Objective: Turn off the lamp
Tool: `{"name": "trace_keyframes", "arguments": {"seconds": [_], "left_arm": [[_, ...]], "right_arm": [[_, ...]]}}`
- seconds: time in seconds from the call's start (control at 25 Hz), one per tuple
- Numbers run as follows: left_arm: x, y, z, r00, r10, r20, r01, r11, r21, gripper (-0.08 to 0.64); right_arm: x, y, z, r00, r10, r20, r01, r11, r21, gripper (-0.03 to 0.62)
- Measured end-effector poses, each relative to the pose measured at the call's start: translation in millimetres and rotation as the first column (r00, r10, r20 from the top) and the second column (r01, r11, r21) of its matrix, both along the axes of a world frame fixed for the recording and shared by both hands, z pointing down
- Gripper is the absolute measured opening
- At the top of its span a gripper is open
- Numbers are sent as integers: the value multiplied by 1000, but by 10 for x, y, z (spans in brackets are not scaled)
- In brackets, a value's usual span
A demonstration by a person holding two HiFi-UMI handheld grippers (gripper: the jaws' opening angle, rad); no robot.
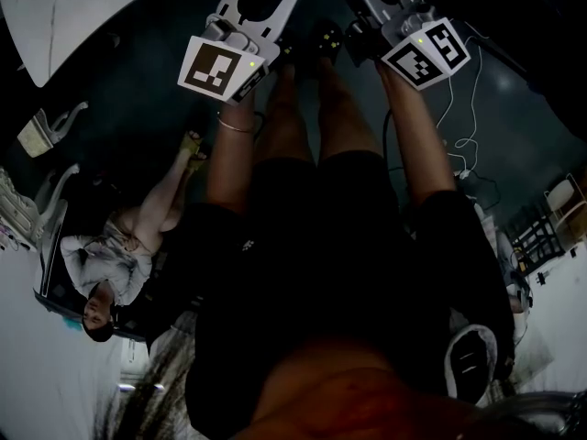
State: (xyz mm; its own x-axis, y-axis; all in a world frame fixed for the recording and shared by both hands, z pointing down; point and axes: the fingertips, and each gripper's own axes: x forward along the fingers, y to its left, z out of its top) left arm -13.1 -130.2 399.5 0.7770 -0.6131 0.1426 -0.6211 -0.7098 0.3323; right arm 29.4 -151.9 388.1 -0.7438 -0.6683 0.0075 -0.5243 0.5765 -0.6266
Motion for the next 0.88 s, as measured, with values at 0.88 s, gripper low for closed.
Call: {"name": "trace_keyframes", "arguments": {"seconds": [0.88], "left_arm": [[52,146,-334,999,32,-25,-30,996,82,20]], "right_arm": [[-324,418,239,957,-167,-236,175,984,16,74]]}}
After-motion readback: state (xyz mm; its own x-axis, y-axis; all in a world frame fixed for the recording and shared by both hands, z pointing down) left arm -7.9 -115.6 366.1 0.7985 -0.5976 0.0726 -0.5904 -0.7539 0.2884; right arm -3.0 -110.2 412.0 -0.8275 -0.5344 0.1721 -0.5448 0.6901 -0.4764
